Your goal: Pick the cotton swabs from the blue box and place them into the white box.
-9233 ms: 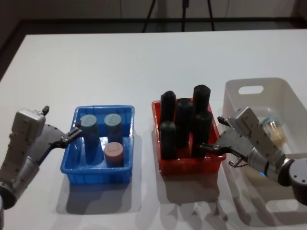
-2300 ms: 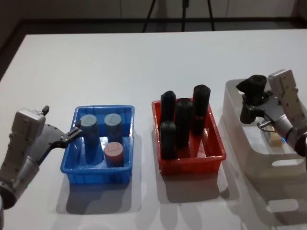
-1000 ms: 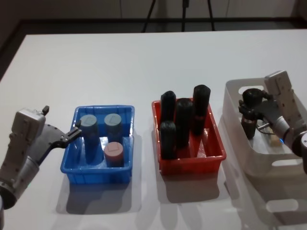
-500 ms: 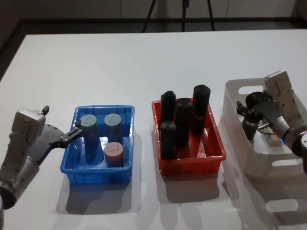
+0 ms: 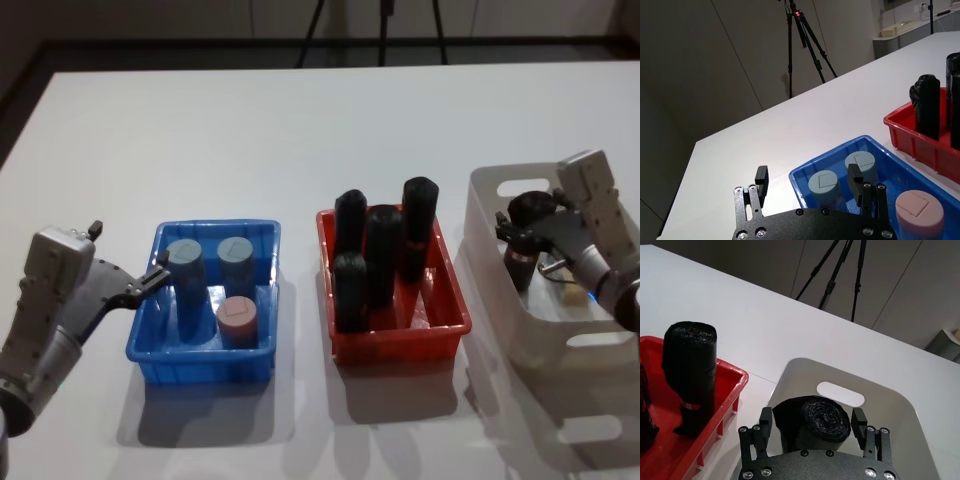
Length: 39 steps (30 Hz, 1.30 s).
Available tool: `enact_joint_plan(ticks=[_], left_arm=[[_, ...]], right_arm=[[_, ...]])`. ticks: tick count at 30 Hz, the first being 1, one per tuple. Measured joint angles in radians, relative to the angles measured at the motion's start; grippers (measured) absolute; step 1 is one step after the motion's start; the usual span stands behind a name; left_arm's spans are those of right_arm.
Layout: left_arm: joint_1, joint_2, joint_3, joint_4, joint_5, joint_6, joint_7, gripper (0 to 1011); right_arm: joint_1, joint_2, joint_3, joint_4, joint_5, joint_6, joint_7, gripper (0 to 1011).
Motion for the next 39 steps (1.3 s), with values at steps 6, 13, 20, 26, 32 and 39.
enact_joint_plan(ticks=[6, 13, 20, 26, 32, 39], left_arm=[[0.000, 0.000, 0.000, 0.000, 0.000, 0.000, 0.000, 1001], [0.000, 0.000, 0.000, 0.000, 0.000, 0.000, 0.000, 1002], [0.000, 0.000, 0.000, 0.000, 0.000, 0.000, 0.000, 1001], [0.000, 0.000, 0.000, 0.000, 0.000, 0.000, 0.000, 1002], [0.000, 0.000, 0.000, 0.000, 0.000, 0.000, 0.000, 1001], [0.000, 0.000, 0.000, 0.000, 0.000, 0.000, 0.000, 1001]], right_arm=[[-0.042, 0.011, 0.012, -0.068, 0.010, 0.012, 0.013, 1001], [-0.083, 0.022, 0.026, -0.124, 0.019, 0.025, 0.015, 1001], [-0.127, 0.034, 0.044, -0.182, 0.032, 0.033, 0.021, 1001], [-0.157, 0.044, 0.051, -0.216, 0.039, 0.025, 0.028, 1001], [-0.184, 0.050, 0.057, -0.240, 0.050, 0.000, 0.035, 1001], [-0.214, 0.060, 0.058, -0.265, 0.069, -0.016, 0.058, 1001]])
